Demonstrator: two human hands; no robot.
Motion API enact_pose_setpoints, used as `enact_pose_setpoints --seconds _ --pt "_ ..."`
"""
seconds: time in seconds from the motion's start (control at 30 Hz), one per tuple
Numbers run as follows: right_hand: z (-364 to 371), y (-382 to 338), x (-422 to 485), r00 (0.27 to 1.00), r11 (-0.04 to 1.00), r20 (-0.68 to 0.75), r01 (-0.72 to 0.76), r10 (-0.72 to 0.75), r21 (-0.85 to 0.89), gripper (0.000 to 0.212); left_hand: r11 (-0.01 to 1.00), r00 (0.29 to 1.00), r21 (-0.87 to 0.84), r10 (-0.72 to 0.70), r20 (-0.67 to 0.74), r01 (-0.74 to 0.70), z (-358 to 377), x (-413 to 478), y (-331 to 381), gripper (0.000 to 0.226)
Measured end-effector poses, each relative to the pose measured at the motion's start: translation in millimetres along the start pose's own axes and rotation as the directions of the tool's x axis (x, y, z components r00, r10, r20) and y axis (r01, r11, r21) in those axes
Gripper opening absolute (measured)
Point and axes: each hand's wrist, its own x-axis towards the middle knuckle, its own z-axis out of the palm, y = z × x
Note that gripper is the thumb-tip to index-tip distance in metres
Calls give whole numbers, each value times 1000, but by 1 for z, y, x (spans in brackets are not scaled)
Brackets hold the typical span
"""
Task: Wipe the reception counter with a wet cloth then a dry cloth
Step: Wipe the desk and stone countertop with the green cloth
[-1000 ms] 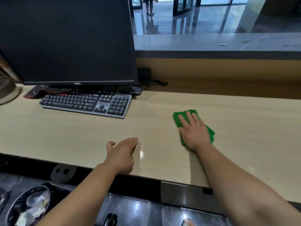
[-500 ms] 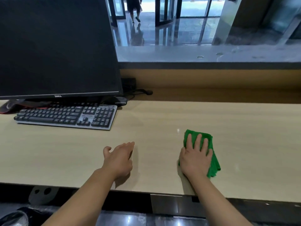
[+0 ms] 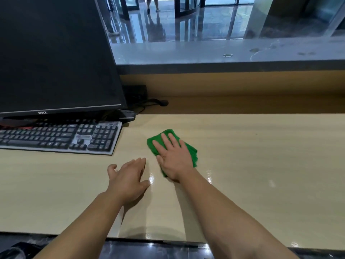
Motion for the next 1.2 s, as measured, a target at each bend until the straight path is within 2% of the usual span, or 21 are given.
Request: enact_pose_setpoints --seconds 0.17,0.33,0.53,0.6,0.67,0.8,0.87,0.97,1.07,1.13,1.2 --pt "-11 85 -9 974 975 -48 -222 223 28 56 998 997 14 57 57 -58 -2 11 14 61" --pt "-19 164 -44 859 862 -69 -503 507 60 56 986 981 10 162 104 -164 -4 28 31 60" --pt "-17 146 -28 758 754 -22 -644 652 132 57 978 974 107 162 158 -180 0 42 38 67" --pt "-16 123 -14 765 761 -34 -634 644 139 58 975 975 126 162 152 -182 1 43 36 67" --pt "-14 92 4 816 815 -56 -568 576 112 58 972 975 146 161 156 -183 1 44 37 69" --pt "-11 16 48 969 968 -24 -243 245 61 56 965 975 194 146 169 -178 0 49 41 75" --pt "-14 -2 63 995 993 20 -97 96 74 55 965 974 195 143 174 -177 -1 50 41 79" --pt "-20 12 71 999 998 40 19 -21 52 55 954 973 246 123 196 -170 -2 50 41 88" --pt "-24 54 67 1000 999 7 -2 1 42 55 944 973 284 116 201 -172 -6 49 43 75" --pt "-27 92 61 992 991 -19 -121 122 65 56 941 970 293 108 216 -170 -10 49 47 72" --pt "-31 135 50 963 961 -42 -262 266 83 56 935 969 313 96 226 -166 -11 48 49 79"
